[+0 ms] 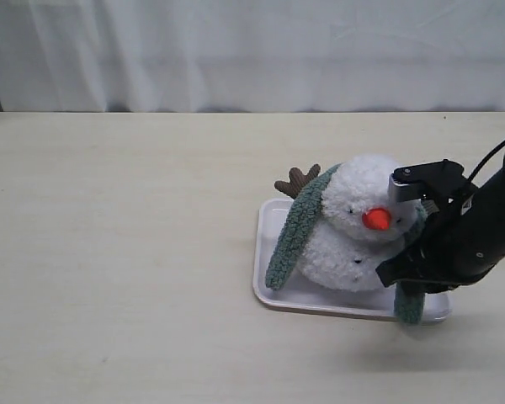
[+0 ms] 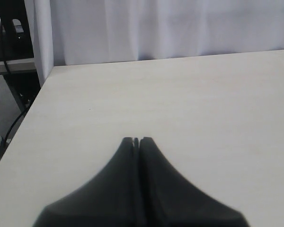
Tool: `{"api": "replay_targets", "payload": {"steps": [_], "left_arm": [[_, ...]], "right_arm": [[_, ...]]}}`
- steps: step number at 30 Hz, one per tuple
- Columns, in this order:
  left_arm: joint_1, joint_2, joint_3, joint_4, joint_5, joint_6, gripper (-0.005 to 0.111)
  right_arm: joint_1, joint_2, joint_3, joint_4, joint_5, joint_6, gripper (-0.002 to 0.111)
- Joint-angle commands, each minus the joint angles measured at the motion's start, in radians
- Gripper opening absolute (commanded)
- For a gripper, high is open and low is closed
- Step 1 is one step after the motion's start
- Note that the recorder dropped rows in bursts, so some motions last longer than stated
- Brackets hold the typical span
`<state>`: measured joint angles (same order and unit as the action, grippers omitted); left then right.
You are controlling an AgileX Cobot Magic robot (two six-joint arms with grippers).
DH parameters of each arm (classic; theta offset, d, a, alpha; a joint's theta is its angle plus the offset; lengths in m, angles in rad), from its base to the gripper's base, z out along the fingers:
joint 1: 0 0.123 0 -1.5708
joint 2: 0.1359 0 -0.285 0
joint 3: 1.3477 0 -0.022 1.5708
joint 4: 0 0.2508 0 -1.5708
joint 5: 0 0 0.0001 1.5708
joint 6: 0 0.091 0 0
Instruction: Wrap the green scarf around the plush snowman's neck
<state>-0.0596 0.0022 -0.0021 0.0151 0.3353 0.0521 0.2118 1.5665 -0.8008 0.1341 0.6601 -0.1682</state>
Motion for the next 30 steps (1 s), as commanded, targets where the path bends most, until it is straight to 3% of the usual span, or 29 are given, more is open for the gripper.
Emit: {"api": "replay_targets", "payload": {"steps": [1,5,22,27,30], "left_arm": [[-0.007,-0.002,0.002,0.0,-0.012,-0.003,0.0],[-0.007,-0.002,0.002,0.0,-0.012,-0.003,0.0],[-0.007,-0.002,0.002,0.0,-0.012,-0.003,0.0],[-0.007,-0.002,0.002,0.0,-0.012,-0.003,0.0],[-0.007,-0.002,0.002,0.0,-0.012,-0.003,0.0]], "right_arm": [[0.0,-0.001,-0.026,0.007,0.076,-0.003,0.046],[0.0,-0.052,-0.124,0.007,0.268,-0.035,0.053],[0.0,-0.252,-0.128,-0.018,0.139,-0.027,0.053],[0.0,-0.206,-0.116,-0.108,0.094,0.026,0.041],[0.0,-0.162,-0.096,-0.123,0.1,-0.052,0.041]]}}
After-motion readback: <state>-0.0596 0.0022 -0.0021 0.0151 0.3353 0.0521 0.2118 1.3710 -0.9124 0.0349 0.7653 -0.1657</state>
